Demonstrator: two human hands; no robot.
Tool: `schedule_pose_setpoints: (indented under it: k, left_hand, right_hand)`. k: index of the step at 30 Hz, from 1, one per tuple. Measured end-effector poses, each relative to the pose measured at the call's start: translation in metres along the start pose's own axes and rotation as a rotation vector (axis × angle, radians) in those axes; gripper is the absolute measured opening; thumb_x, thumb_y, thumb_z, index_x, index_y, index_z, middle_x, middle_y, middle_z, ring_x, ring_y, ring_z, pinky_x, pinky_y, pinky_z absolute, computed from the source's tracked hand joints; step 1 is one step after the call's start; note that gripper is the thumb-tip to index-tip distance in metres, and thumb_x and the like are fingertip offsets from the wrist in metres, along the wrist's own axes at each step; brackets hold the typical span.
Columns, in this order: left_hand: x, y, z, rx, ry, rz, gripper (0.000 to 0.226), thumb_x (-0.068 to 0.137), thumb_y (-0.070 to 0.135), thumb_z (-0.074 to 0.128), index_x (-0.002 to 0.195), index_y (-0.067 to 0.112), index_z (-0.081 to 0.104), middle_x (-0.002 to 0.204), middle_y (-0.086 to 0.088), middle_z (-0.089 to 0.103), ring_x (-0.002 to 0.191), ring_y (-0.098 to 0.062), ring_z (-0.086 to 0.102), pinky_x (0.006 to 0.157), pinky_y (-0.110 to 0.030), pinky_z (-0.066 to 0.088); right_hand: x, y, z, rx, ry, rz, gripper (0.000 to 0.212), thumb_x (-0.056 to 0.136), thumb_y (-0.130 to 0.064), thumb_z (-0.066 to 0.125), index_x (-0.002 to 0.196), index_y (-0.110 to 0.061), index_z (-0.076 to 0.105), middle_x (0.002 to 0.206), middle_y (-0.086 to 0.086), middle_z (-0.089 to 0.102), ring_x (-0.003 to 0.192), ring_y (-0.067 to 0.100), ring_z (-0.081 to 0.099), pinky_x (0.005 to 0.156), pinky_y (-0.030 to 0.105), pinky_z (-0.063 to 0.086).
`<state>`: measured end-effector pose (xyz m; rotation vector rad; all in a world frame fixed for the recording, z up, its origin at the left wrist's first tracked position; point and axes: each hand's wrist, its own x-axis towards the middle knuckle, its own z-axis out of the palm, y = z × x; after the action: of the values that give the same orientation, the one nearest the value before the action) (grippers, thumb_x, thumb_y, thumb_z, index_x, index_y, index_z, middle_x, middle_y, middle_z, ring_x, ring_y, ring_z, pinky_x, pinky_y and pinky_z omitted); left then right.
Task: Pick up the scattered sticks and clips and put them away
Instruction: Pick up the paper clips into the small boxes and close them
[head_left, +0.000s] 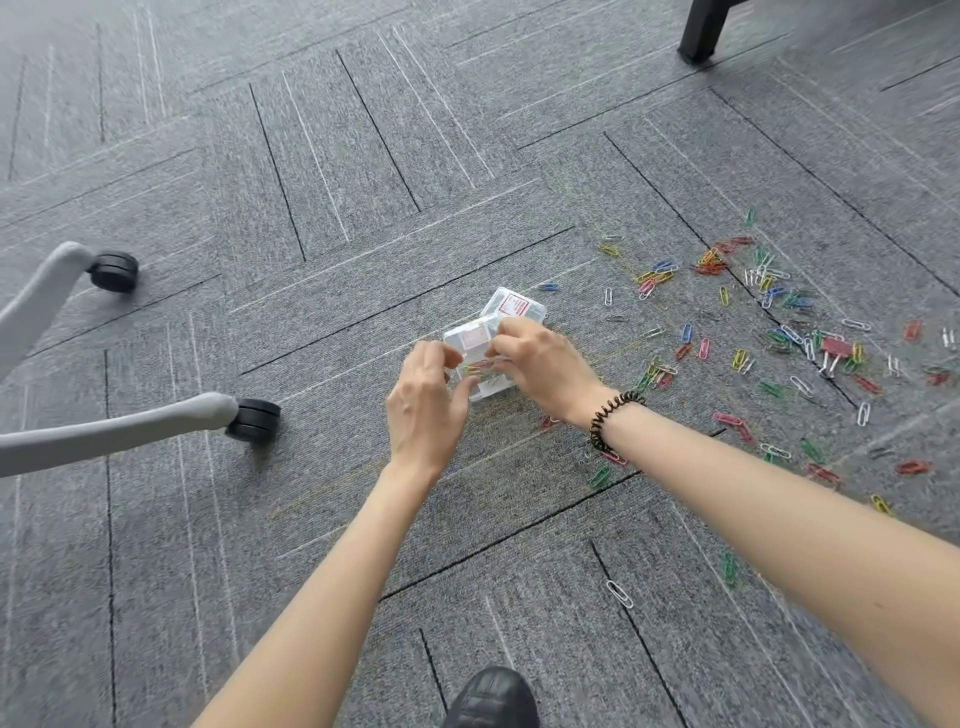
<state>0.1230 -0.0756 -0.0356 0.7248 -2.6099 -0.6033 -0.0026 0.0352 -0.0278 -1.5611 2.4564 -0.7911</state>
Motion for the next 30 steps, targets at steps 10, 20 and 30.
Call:
schedule_pose_setpoints:
  k: [10,20,30]
  left_hand:
    - [-0.020,0.023,0.024,-0.005,-0.134,0.113,0.019,0.083,0.024,0.070,0.098,0.014,0.064,0.096,0.004,0.060,0.083,-0.009,0.058,0.074,-0.023,0.053]
    - [-0.035,0.050,0.034,0.068,-0.247,0.362,0.022,0.086,0.034,0.066,0.104,0.023,0.073,0.103,0.006,0.062,0.091,-0.012,0.055,0.068,-0.029,0.055]
    - [-0.047,0.062,0.038,0.093,-0.227,0.272,0.009,0.091,0.019,0.060,0.086,0.012,0.064,0.087,0.000,0.058,0.080,-0.016,0.054,0.058,-0.034,0.054]
  right_hand:
    - [-0.058,0.033,-0.024,-0.003,-0.065,0.170,0.012,0.090,-0.015,0.058,0.099,-0.009,0.065,0.101,0.000,0.059,0.089,0.008,0.053,0.088,0.028,0.049]
    - [-0.114,0.043,-0.033,-0.023,-0.017,0.212,0.012,0.089,-0.009,0.058,0.096,-0.011,0.068,0.100,-0.003,0.058,0.092,0.009,0.054,0.078,0.024,0.052]
    - [-0.147,0.037,-0.031,-0.127,-0.105,0.183,0.057,0.082,-0.050,0.062,0.128,-0.019,0.055,0.128,-0.004,0.050,0.119,0.009,0.046,0.100,0.030,0.044]
